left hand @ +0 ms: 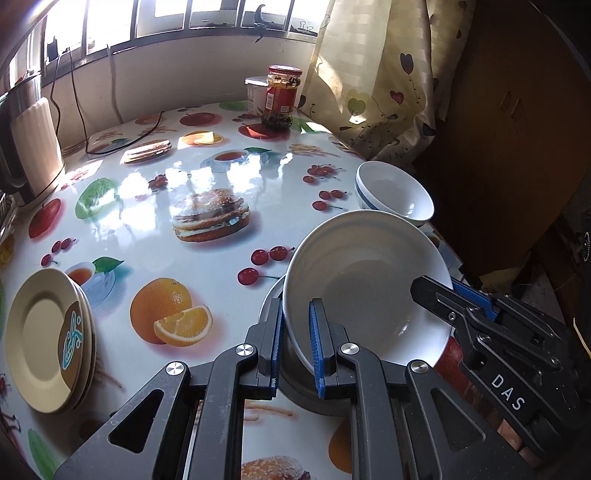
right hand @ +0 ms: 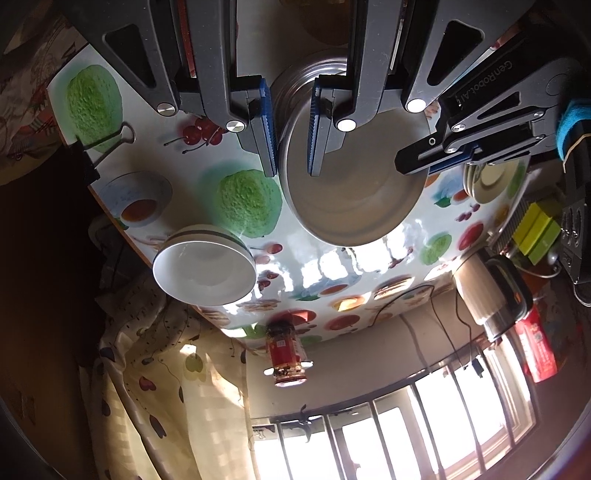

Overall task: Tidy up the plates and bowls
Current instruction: 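Lower the left tool's bowl into the bowl held by the right tool, then open both tools and release the nested white bowls onto the table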

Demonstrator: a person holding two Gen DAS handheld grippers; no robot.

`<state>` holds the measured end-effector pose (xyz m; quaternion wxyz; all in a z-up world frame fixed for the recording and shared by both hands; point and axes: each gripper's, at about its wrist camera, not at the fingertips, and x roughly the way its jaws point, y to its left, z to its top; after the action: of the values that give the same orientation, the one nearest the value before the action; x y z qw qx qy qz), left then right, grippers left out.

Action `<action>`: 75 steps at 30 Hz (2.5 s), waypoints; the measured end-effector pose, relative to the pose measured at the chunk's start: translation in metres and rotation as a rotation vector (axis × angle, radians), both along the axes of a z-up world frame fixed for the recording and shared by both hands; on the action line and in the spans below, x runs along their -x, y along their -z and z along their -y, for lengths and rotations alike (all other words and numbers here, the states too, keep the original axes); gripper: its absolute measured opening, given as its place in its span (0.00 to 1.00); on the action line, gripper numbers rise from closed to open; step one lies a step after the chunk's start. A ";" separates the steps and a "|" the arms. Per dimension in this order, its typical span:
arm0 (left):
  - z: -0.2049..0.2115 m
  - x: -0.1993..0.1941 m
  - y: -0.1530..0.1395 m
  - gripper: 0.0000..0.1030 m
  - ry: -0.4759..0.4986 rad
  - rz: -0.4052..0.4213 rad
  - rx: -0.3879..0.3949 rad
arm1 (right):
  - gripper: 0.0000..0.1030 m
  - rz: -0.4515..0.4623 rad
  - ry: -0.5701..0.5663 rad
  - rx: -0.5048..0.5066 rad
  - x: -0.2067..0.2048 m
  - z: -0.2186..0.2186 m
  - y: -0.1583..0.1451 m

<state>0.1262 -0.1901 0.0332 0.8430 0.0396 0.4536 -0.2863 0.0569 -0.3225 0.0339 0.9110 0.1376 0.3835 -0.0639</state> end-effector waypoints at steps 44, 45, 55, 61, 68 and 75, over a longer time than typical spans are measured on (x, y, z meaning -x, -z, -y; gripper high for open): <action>-0.003 0.002 0.013 0.14 -0.021 -0.043 -0.009 | 0.18 -0.056 0.003 -0.044 -0.001 -0.001 0.021; -0.003 0.001 0.014 0.14 -0.020 -0.043 -0.008 | 0.18 -0.056 0.004 -0.045 -0.001 -0.001 0.021; -0.003 -0.001 0.014 0.19 -0.015 -0.047 0.005 | 0.29 -0.060 0.007 -0.039 -0.006 -0.001 0.018; -0.003 -0.001 0.014 0.20 -0.015 -0.047 0.004 | 0.31 -0.062 0.014 -0.040 -0.008 0.000 0.019; -0.006 -0.004 0.013 0.26 -0.020 -0.043 0.009 | 0.32 -0.052 0.013 -0.037 -0.010 0.000 0.017; -0.007 -0.007 0.007 0.29 -0.017 -0.035 0.017 | 0.40 -0.031 0.026 -0.029 -0.009 0.000 0.011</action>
<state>0.1335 -0.1831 0.0265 0.8376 0.0233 0.4663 -0.2835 0.0661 -0.3227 0.0234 0.9020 0.1547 0.3966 -0.0721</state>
